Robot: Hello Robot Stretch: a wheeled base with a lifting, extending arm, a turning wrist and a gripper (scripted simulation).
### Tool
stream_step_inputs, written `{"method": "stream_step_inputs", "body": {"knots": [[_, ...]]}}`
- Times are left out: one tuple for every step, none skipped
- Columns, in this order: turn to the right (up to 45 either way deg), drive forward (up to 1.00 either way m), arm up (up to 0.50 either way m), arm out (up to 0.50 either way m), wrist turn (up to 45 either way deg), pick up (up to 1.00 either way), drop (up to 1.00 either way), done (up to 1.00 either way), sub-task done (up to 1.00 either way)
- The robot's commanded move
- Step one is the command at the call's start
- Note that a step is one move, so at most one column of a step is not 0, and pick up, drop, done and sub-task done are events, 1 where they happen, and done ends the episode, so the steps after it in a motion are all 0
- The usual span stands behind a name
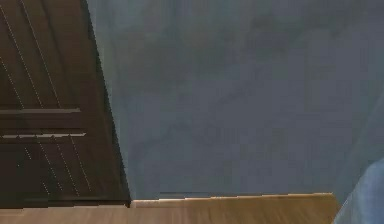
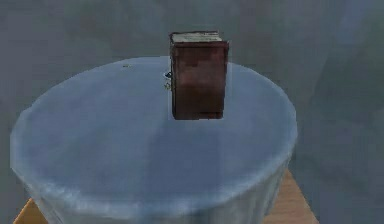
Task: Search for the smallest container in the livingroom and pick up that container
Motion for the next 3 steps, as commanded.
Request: {"method": "stream_step_inputs", "body": {"knots": [[45.0,0.0,0.0,0.0,0.0,0.0,0.0,0.0,0.0],[45.0,0.0,0.0,0.0,0.0,0.0,0.0,0.0,0.0],[45.0,0.0,0.0,0.0,0.0,0.0,0.0,0.0,0.0]]}}
